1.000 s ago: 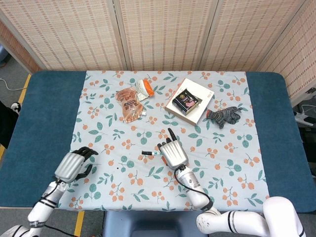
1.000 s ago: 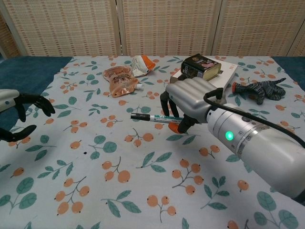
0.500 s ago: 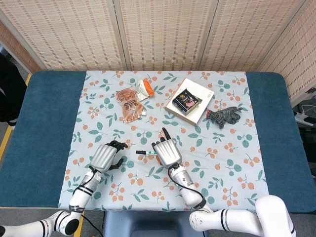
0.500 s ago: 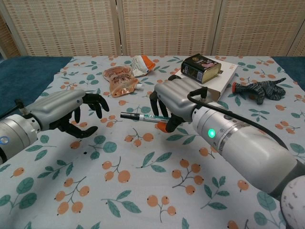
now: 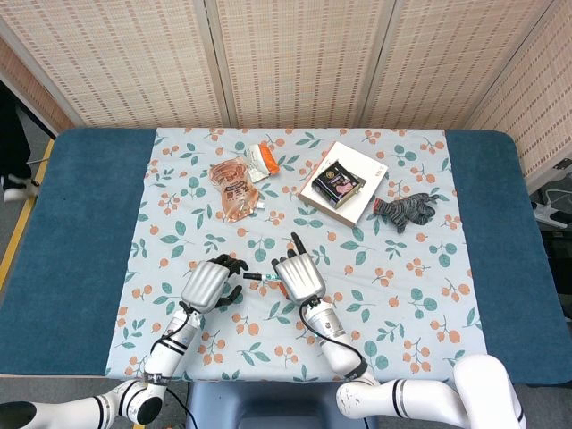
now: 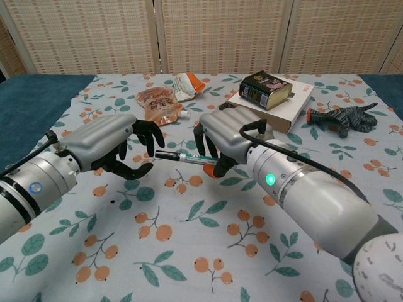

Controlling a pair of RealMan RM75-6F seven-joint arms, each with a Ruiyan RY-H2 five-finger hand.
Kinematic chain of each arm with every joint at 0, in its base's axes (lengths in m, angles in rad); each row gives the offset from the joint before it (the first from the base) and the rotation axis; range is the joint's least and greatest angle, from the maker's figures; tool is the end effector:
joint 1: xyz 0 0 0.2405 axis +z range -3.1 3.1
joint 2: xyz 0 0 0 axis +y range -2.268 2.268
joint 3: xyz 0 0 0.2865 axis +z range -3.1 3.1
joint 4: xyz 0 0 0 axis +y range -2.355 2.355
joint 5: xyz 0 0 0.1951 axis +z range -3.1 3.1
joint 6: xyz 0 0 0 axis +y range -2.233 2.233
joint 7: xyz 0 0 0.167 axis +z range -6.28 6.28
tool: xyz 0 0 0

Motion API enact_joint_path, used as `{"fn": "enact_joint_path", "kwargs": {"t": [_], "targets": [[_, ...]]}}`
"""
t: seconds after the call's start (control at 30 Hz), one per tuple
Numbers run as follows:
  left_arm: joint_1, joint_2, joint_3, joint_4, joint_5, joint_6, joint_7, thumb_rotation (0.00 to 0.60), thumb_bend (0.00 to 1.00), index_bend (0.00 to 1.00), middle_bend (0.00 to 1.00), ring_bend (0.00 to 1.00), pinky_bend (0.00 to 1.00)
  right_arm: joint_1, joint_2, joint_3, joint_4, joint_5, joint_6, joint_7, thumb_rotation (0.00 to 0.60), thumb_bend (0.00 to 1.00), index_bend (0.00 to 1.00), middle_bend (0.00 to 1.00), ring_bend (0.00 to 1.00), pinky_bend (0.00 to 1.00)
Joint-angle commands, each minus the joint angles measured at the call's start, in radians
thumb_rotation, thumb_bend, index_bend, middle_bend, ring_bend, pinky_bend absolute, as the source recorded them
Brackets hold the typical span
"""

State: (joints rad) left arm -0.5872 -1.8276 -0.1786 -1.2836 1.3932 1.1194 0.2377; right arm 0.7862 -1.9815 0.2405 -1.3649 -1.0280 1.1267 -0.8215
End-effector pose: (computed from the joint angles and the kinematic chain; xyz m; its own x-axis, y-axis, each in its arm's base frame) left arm -0.1608 0.3351 -0.0700 0.3101 0.1666 0.9360 0.8871 -0.4047 -0.2219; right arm -0.0817 -0.3420 -0.1163 0.5497 -0.1436 0.8230 -0.7903 -0.4086 0.4566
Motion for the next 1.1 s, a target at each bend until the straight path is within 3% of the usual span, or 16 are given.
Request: {"fn": "enact_joint_path", "kwargs": {"t": [0.03,0.33,0.83,0.93,1.1], "targets": [[-0.006,-0.007,0.002,0.008,-0.005,-0.005,-0.006,0.6,0.38,0.37,0.43,0.31,0.56,-0.001,0.0,-0.002,-0.004,-0.001,0.003,0.003,0.6,0.43,0.8,0.72,0.35,0.0],[-0.019,-0.029,0.011,0.039,0.012,0.003,-0.073,0.6,0.38,0.39,0.46,0.34,0.6,0.001,-0.009,-0.001,0.007,0.002,0.003,0.013,0.6,0.43,0.8,0.72,0.35,0.0],[-0.023,-0.099,0.021,0.142,0.07,0.095,-0.142,0.6,0.41,0.56,0.6,0.47,0.67,0.003,-0.019,-0.002,0.007,0.011,0.005,0.01,0.6,0.43,0.8,0.72,0.35,0.0],[-0.02,-0.118,0.019,0.167,0.08,0.124,-0.151,0.6,0.45,0.61,0.66,0.53,0.71,0.003,-0.021,0.0,0.005,0.013,0.005,0.013,0.6,0.43,0.8,0.72,0.35,0.0],[-0.017,-0.158,0.015,0.227,0.106,0.185,-0.171,0.6,0.63,0.75,0.81,0.65,0.8,0.003,-0.023,0.004,0.002,0.014,0.008,0.018,0.6,0.43,0.8,0.72,0.35,0.0]]}}
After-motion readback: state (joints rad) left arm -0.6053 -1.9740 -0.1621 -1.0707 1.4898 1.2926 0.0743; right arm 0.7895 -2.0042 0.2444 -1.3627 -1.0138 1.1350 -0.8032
